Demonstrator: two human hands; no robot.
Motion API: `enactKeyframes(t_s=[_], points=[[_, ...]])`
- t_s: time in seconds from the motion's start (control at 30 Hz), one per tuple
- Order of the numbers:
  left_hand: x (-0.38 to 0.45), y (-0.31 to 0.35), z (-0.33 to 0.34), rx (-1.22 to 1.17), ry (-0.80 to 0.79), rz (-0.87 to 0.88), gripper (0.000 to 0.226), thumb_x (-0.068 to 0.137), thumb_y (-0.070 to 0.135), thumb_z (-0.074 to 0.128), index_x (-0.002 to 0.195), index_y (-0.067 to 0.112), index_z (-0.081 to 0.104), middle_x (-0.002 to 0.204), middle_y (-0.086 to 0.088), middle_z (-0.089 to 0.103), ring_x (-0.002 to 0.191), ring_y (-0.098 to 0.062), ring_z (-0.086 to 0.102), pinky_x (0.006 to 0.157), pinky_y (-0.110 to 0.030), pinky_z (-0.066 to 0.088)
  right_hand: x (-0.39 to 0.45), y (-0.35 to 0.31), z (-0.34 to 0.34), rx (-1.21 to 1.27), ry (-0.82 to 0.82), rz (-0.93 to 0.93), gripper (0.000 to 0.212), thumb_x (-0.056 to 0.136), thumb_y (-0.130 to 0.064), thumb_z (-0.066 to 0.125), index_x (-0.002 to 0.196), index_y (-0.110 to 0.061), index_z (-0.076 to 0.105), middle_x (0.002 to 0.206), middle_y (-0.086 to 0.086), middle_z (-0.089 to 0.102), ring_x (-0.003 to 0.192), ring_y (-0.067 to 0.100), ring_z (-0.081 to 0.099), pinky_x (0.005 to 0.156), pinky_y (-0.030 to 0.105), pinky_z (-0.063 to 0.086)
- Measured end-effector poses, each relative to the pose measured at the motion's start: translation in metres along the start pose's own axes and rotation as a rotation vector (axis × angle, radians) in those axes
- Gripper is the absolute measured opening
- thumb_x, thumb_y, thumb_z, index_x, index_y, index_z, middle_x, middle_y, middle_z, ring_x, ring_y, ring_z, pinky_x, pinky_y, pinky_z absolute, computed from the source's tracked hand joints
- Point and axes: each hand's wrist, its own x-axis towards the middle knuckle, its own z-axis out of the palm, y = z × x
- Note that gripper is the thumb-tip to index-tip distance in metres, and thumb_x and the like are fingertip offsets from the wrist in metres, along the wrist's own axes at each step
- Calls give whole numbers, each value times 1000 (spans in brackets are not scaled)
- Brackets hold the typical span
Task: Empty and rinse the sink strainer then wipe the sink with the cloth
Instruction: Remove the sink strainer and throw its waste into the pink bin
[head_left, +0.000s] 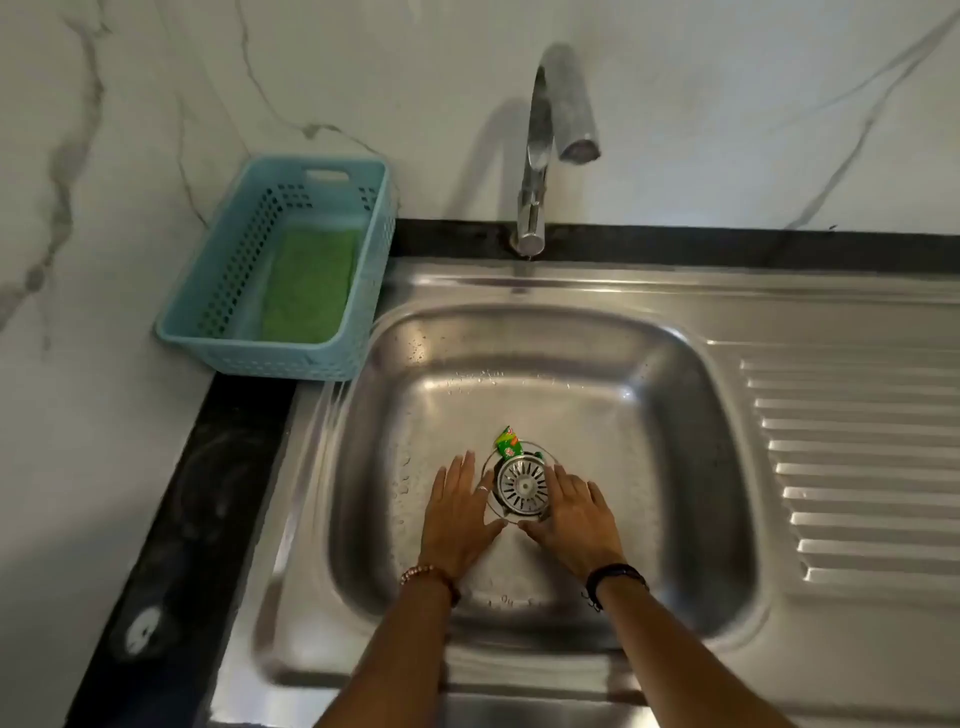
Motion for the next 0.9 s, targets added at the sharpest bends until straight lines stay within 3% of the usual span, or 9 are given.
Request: enactKeyframes(t_s=[0.13,0.23,0.37,0.57,0.77,0.9], points=[[10,-6,7,-37,33,-26,55,89,50,43,137,23,40,153,-8,23,140,-24,19,114,-39,15,13,-3,8,58,14,39,60,92,-41,45,142,-13,28,145,7,39,128,23,40,109,36,32],[15,4,10,-201,79,-116,45,88,49,47,123,22,56,134,-5,41,124,-22,35,101,-35,27,22,-9,9,172,45,96,50,93,-30,48,138,-13,35,137,8,43,120,24,45,99,34,42],[25,19,8,-402,121,-343,28,90,33,50,109,18,65,118,-6,53,113,-22,43,97,-37,30,33,-16,6,361,113,219,48,91,-17,54,136,-12,38,133,11,44,118,27,48,99,37,46],[31,26,-8,-603,137,-489,16,84,22,54,91,16,67,97,-3,71,96,-24,61,88,-34,27,37,-19,-2,553,147,335,41,91,-11,52,131,-12,44,129,13,46,107,31,57,90,40,51],[25,31,-19,-508,124,-341,10,77,24,55,77,16,61,84,-4,71,80,-22,61,77,-33,16,36,-22,-17,806,93,433,41,90,-14,56,130,-8,47,127,16,55,114,32,55,95,40,47],[19,33,-24,-321,164,-202,10,80,22,47,76,16,55,79,-7,69,76,-25,61,82,-36,20,31,-26,-28,1109,12,508,38,91,-27,56,120,-2,57,113,18,64,100,33,61,78,37,51]])
